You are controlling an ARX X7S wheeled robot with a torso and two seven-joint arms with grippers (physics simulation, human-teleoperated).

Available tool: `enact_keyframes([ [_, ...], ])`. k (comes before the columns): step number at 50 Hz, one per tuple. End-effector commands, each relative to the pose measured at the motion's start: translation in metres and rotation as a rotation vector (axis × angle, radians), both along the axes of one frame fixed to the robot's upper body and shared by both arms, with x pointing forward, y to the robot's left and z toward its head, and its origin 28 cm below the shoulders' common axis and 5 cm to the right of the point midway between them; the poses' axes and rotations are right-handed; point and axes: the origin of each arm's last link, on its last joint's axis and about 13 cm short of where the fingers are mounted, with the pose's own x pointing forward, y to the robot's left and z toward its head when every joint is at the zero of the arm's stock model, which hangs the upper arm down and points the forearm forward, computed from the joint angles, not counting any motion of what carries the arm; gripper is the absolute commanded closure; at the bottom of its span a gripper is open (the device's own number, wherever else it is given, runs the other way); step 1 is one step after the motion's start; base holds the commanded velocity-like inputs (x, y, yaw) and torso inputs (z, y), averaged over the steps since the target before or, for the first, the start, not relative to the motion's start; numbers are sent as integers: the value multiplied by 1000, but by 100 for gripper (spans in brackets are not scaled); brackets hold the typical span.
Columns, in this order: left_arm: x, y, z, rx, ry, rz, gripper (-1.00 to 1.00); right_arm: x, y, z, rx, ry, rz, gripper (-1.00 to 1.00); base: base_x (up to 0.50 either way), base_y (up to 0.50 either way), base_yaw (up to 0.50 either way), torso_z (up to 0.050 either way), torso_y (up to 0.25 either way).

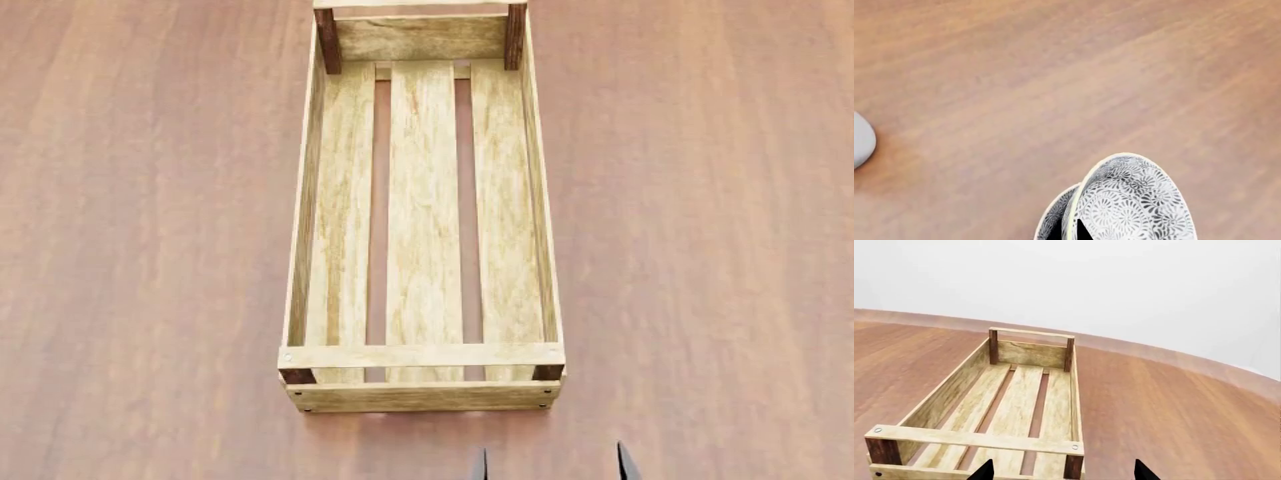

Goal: Stack the right bowl on the left bowl and place them in the tray.

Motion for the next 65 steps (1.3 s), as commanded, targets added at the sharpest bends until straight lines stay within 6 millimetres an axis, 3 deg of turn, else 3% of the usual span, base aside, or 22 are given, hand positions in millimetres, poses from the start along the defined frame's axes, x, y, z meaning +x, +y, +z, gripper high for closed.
enact_keyframes([
  [1,1,1,-5,3,9,5,100,0,0,0,-1,0,-4,-100,0,0,0,0,0],
  [15,4,-1,-12,-14,14,-31,100,-1,-1,2,-7,-5,-5,-100,0,0,0,0,0],
  [16,4,-1,-12,-13,12,-36,-100,-1,-1,2,-7,-5,-4,-100,0,0,0,0,0],
  [37,3,-6,1,192,-59,-116,-100,-1,0,-1,-7,2,-1,-100,0,0,0,0,0],
  [56,-19,-9,21,287,-178,-166,-100,-1,4,-1,-12,1,18,-100,0,0,0,0,0],
  [65,-38,4,24,277,-209,-118,-100,-4,13,-3,-32,-3,43,-100,0,0,0,0,0],
])
